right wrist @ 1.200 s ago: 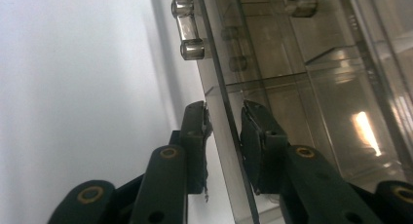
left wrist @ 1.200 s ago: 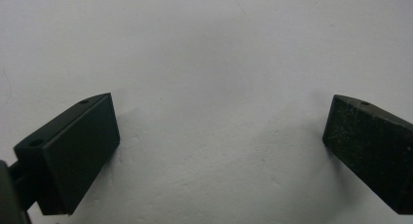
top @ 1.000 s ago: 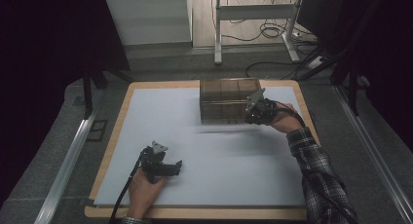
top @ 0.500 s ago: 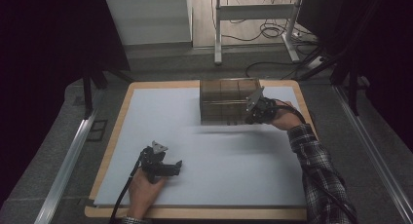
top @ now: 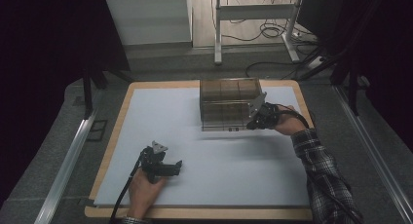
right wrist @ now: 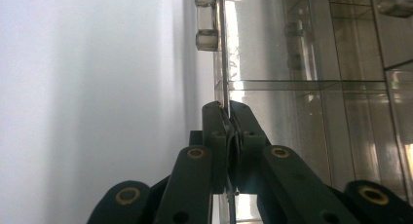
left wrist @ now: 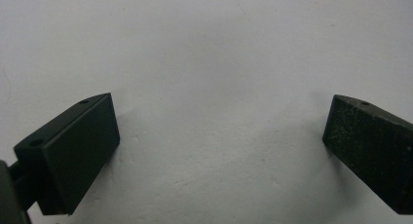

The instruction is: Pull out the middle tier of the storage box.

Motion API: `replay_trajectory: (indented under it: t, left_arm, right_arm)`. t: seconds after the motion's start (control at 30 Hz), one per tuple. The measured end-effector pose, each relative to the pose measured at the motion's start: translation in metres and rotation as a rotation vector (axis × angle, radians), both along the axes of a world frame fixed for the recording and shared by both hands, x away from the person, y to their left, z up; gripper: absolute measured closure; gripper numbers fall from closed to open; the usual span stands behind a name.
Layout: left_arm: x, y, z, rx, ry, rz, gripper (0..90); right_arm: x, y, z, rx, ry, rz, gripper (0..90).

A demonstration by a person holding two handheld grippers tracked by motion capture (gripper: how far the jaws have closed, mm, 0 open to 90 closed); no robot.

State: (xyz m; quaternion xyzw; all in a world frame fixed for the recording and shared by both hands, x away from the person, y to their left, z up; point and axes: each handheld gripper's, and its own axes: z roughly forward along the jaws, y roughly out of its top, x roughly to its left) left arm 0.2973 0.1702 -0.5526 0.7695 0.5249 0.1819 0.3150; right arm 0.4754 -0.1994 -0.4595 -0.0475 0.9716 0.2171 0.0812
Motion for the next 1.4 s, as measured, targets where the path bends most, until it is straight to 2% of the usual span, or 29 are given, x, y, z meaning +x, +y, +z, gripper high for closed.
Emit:
replay_trajectory:
  t: [0.13,0.37,0.83,0.93,1.4]
  left_arm:
    - [0.000,0.000,0.000,0.000,0.000,0.000,0.0]
    - [0.000,0.000,0.000,0.000,0.000,0.000,0.0]
    - [0.000,0.000,0.000,0.000,0.000,0.000,0.0]
    - [0.000,0.000,0.000,0.000,0.000,0.000,0.0]
    - [0.000,0.000,0.000,0.000,0.000,0.000,0.0]
  right_arm:
    - [-0.006,0.001,-0.003,0.009,-0.005,0.004,86.2]
    - [-0.007,-0.001,-0.005,0.019,-0.018,-0.001,85.7]
    - [-0.010,-0.003,-0.005,0.044,-0.036,-0.008,75.8]
    - [-0.014,-0.004,-0.003,0.048,-0.058,-0.016,72.9]
    - [-0.025,-0.005,0.002,0.082,-0.075,-0.034,65.6]
